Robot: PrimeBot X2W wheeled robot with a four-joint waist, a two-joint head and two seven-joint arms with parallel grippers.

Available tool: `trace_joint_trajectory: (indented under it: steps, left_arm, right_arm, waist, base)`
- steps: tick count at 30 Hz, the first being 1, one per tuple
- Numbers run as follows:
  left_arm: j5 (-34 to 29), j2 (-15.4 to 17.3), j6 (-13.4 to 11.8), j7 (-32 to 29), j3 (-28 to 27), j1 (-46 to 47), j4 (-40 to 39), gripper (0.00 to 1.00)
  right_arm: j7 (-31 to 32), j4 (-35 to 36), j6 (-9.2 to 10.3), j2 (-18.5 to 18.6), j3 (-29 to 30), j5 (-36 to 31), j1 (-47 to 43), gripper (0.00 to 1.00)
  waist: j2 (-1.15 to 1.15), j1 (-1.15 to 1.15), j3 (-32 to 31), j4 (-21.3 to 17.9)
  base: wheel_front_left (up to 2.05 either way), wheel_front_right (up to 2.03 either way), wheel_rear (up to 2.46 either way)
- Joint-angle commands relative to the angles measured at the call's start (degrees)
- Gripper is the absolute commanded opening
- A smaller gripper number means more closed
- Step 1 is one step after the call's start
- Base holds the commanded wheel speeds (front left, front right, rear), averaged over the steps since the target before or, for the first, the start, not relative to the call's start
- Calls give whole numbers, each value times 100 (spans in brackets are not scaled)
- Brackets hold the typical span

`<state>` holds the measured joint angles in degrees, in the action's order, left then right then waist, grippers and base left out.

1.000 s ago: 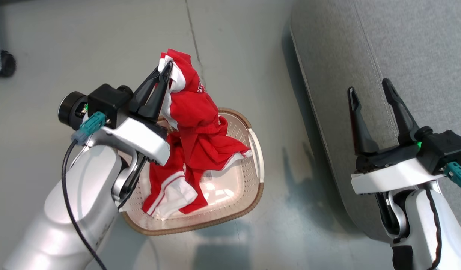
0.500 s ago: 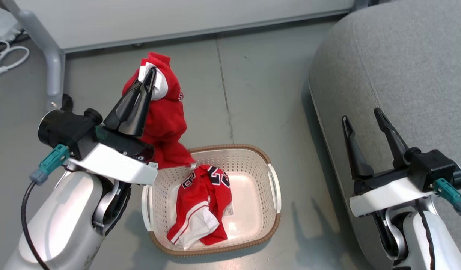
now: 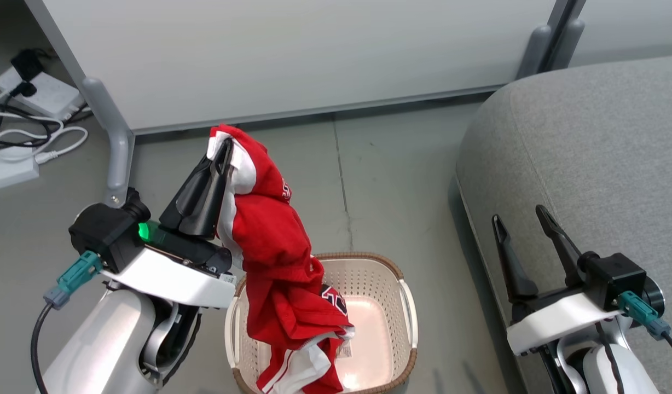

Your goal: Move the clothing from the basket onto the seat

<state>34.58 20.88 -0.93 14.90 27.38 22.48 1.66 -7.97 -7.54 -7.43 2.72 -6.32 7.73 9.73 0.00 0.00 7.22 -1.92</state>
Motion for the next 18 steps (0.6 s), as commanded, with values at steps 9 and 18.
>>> trace_joint_trajectory:
  steps: [9, 18]
  left_arm:
    - [-9, -198, 82, 25, -105, -326, -57, 0]
    - [-139, -387, 239, 25, -236, -463, 59, 0]
  right_arm:
    - [87, 15, -11, 29, 2, 121, -365, 100]
    - [152, 49, -11, 29, -47, 137, -464, 100]
  waist:
    - [0, 0, -434, -29]
    - [0, 0, -560, -65]
  base:
    - [0, 0, 0]
    - [0, 0, 0]
